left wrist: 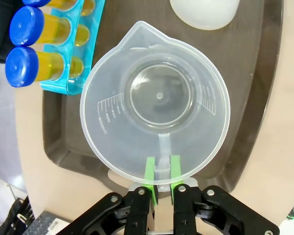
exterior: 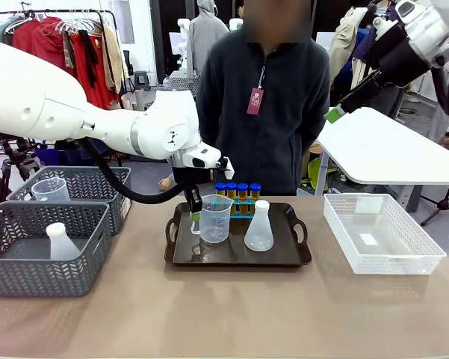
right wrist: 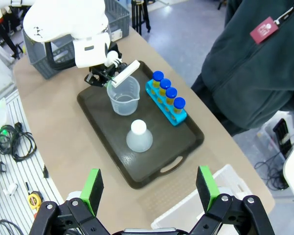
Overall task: Prepare the laboratory tools.
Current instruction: Pick up one Large Measuring Cup and place it on the Handle tray.
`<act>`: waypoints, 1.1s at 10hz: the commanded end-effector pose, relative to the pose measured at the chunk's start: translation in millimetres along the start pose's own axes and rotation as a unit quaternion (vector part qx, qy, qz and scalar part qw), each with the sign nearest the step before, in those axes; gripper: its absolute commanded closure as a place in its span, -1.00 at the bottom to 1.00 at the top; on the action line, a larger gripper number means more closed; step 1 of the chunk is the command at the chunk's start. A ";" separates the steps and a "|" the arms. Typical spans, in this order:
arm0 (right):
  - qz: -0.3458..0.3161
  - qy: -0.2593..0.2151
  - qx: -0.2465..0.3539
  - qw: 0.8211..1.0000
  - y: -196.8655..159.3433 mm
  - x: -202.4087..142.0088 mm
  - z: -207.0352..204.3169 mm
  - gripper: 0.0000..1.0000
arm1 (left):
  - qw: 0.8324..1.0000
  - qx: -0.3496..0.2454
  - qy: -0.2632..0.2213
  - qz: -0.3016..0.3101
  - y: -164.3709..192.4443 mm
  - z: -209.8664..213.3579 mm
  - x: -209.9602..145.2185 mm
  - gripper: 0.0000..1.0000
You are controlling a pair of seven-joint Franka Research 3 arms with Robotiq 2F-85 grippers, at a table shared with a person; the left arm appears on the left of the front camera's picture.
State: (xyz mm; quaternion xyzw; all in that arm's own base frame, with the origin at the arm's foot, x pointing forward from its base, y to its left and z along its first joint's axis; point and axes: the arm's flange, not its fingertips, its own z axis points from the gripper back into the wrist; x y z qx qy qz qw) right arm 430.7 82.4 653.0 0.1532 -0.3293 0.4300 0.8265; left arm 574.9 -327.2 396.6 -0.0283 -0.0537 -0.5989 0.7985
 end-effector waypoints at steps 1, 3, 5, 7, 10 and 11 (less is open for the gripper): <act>0.000 -0.004 0.002 1.000 -1.0 -0.1 1.2 -1.00 | 1.000 -0.010 -0.016 -0.011 0.3 5.2 -4.6 0.54; 0.000 -0.004 0.002 1.000 -1.0 -0.1 1.2 -1.00 | 1.000 -0.011 -0.015 -0.011 0.2 5.9 -5.7 -0.22; 0.000 -0.004 0.002 1.000 -1.0 -0.1 1.2 -1.00 | 1.000 -0.012 -0.015 -0.010 -0.7 6.6 -6.3 -0.99; 0.000 -0.004 0.002 1.000 -1.0 -0.1 1.2 -1.00 | 1.000 -0.008 -0.012 -0.014 -4.4 12.9 -7.7 -1.00; 0.000 -0.004 0.002 1.000 -1.0 -0.1 1.2 -1.00 | 1.000 -0.003 -0.009 -0.020 -10.1 19.2 -9.7 -1.00; 0.000 -0.004 0.002 1.000 -1.0 -0.1 1.2 -1.00 | 1.000 -0.005 -0.009 -0.021 -10.4 20.3 -10.3 -1.00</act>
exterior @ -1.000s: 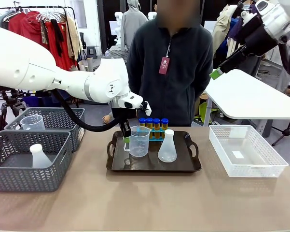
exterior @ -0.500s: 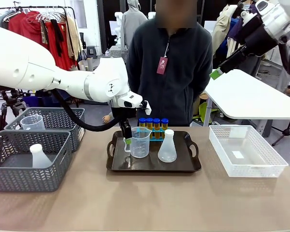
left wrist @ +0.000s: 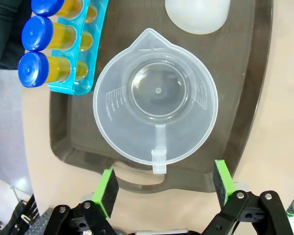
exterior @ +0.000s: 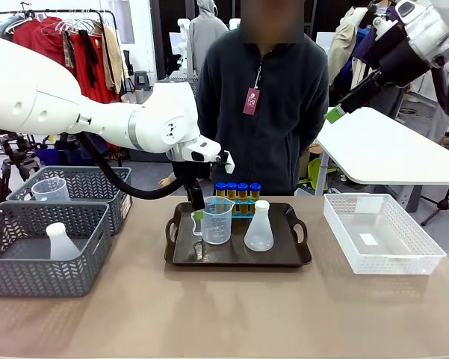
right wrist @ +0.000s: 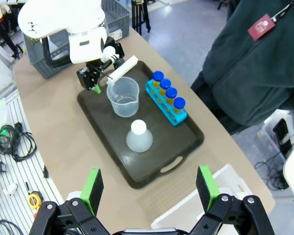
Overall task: Prepare the laboratory tools.
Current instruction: Pick up one Large Measuring Cup and place it on the Handle tray.
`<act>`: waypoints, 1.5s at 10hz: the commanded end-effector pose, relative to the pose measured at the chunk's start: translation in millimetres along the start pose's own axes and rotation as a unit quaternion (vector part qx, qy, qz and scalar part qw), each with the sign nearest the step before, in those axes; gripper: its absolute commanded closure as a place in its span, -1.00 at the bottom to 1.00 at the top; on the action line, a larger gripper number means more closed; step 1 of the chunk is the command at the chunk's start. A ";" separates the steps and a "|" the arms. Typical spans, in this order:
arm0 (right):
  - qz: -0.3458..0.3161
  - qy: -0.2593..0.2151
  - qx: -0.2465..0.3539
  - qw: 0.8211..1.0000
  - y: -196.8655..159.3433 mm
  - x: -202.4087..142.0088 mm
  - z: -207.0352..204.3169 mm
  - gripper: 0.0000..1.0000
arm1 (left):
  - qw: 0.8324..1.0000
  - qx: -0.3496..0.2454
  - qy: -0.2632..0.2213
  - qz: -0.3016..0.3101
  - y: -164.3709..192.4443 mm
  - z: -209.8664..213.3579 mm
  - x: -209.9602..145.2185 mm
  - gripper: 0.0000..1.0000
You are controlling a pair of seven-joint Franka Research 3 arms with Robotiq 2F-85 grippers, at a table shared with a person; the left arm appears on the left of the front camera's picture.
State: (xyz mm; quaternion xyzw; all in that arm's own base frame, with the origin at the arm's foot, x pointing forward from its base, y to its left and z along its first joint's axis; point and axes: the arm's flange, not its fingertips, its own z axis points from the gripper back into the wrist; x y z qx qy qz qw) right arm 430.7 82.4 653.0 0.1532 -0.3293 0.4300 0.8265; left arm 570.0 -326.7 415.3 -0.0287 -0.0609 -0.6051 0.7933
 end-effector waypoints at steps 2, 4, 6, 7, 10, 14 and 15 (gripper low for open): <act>0.000 -0.004 0.002 1.000 -1.0 -0.1 1.2 -1.00 | 1.000 -0.008 -0.002 -0.017 -8.0 5.0 -10.3 -1.00; 0.000 -0.004 0.002 1.000 -1.0 -0.1 1.2 -1.00 | 1.000 -0.001 0.002 -0.003 -1.2 1.8 -0.4 -1.00; 0.000 -0.004 0.002 1.000 -1.0 -0.1 1.2 -1.00 | 1.000 -0.001 0.002 -0.003 -1.2 1.8 -0.4 -1.00; 0.000 -0.004 0.002 1.000 -1.0 -0.1 1.2 -1.00 | 1.000 -0.001 0.002 -0.003 -1.2 1.8 -0.4 -1.00; 0.000 -0.004 0.002 1.000 -1.0 -0.1 1.2 -1.00 | 1.000 -0.003 0.003 -0.004 -1.3 0.2 0.4 -1.00; 0.000 -0.004 0.002 1.000 -1.0 -0.1 1.2 -1.00 | 0.999 -0.020 -0.024 -0.013 -29.4 57.1 -23.2 -1.00; 0.000 -0.004 0.002 1.000 -1.0 -0.1 1.2 -1.00 | 0.997 -0.035 -0.058 -0.036 -35.5 80.2 -34.6 -1.00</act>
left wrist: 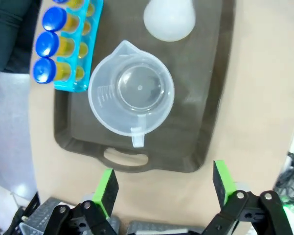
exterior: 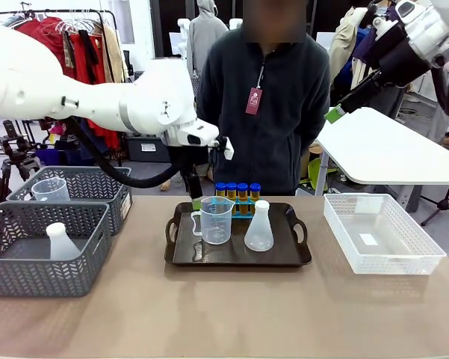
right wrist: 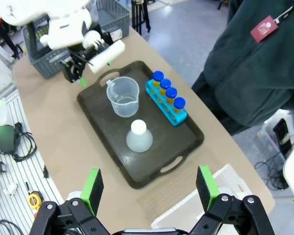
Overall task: Prepare the laboratory tools.
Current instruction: Pick up one Large Measuring Cup and place it on the Handle tray.
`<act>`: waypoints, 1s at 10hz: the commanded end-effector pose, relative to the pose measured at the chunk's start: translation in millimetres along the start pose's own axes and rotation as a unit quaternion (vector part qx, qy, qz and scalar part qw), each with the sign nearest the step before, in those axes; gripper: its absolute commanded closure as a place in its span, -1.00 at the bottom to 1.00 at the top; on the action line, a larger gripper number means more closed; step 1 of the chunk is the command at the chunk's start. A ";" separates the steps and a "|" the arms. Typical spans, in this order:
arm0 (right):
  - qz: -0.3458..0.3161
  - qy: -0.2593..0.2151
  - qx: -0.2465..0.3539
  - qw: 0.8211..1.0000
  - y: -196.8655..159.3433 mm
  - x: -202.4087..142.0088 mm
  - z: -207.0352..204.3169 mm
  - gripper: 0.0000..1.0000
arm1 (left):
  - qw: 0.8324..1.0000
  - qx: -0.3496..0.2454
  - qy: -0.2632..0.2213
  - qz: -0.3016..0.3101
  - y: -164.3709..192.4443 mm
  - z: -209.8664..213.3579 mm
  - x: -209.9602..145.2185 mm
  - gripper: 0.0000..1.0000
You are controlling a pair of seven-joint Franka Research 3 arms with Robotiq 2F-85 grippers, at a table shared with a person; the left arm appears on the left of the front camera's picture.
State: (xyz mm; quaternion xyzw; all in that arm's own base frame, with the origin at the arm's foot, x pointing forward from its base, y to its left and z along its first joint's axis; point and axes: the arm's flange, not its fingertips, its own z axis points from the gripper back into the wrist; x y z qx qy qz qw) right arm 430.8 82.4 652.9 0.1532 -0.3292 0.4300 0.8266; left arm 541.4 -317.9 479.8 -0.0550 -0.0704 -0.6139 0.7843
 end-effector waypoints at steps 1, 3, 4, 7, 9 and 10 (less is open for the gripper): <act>0.000 -0.004 0.002 1.000 -0.9 -0.1 1.3 -1.00 | 0.997 -0.025 -0.062 -0.039 -22.6 33.4 -32.5 -1.00; 0.000 -0.004 0.002 1.000 -0.9 -0.1 1.3 -1.00 | 0.994 -0.008 -0.095 -0.048 -32.8 73.9 -47.7 -1.00; 0.000 -0.004 0.002 1.000 -0.9 -0.1 1.3 -1.00 | 0.992 -0.004 -0.117 -0.057 -36.4 95.5 -57.1 -1.00; 0.000 -0.004 0.002 1.000 -0.9 -0.1 1.3 -1.00 | 0.986 0.021 -0.157 -0.058 -42.8 142.1 -79.3 -1.00; 0.000 -0.004 0.002 1.000 -0.9 -0.1 1.3 -1.00 | 0.973 0.036 -0.215 -0.071 -45.6 163.5 -96.4 -1.00; 0.000 -0.004 0.002 1.000 -0.9 -0.1 1.3 -1.00 | 0.970 0.052 -0.229 -0.065 -44.6 169.6 -103.2 -1.00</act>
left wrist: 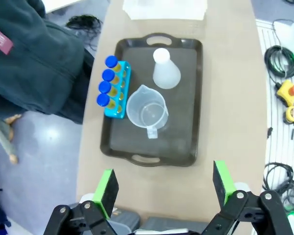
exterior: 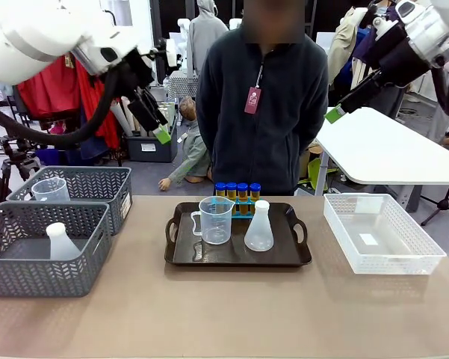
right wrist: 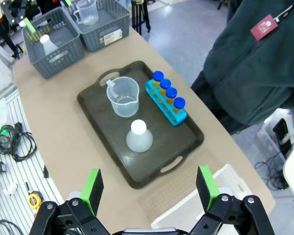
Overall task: Prepare the laboratory tools.
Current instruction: Pick up one Large Measuring Cup and place it on the Handle tray.
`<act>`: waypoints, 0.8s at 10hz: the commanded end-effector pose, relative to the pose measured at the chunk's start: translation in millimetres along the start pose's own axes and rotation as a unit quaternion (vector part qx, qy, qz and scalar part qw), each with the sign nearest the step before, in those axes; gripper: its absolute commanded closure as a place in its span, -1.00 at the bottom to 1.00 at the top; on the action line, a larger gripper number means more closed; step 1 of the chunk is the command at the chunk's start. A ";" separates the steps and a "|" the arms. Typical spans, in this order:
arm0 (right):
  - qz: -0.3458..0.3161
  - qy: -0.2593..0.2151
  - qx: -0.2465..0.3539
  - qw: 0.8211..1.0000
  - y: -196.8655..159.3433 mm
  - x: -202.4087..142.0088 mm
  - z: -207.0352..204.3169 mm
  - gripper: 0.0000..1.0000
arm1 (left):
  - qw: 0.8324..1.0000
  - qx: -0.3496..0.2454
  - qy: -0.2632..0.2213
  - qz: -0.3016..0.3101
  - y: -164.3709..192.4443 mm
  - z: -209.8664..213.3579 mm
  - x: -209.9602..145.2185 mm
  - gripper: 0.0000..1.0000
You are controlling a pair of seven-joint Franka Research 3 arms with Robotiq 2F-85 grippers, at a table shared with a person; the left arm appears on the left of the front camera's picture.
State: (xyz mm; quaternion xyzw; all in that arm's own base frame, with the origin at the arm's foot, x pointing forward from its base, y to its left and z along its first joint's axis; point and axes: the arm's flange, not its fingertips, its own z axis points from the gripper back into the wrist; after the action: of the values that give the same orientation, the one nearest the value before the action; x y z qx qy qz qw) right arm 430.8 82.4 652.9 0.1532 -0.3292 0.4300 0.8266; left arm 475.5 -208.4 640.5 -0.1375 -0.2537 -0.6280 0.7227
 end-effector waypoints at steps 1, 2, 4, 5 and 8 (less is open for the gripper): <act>0.000 -0.004 0.002 1.000 -0.9 -0.1 1.2 -1.00 | 0.998 0.024 -0.051 -0.004 -3.9 5.7 -20.5 -1.00; 0.000 -0.004 0.002 1.000 -0.9 -0.1 1.2 -1.00 | 0.998 0.028 -0.060 0.002 1.7 10.4 -25.5 -1.00; 0.000 -0.004 0.002 1.000 -0.9 -0.1 1.2 -1.00 | 0.995 0.022 -0.100 0.015 11.4 17.9 -36.0 -1.00; 0.000 -0.004 0.002 1.000 -0.9 -0.1 1.2 -1.00 | 0.994 0.026 -0.105 0.021 13.1 21.6 -38.5 -1.00; 0.000 -0.004 0.002 1.000 -0.9 -0.1 1.2 -1.00 | 0.992 0.030 -0.116 0.039 18.9 23.2 -41.4 -1.00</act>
State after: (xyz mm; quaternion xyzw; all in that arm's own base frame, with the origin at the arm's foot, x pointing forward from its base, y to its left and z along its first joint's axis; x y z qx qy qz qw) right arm 430.8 82.3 652.9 0.1532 -0.3292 0.4299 0.8266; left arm 487.5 -164.3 644.8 -0.1883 -0.3343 -0.5756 0.7221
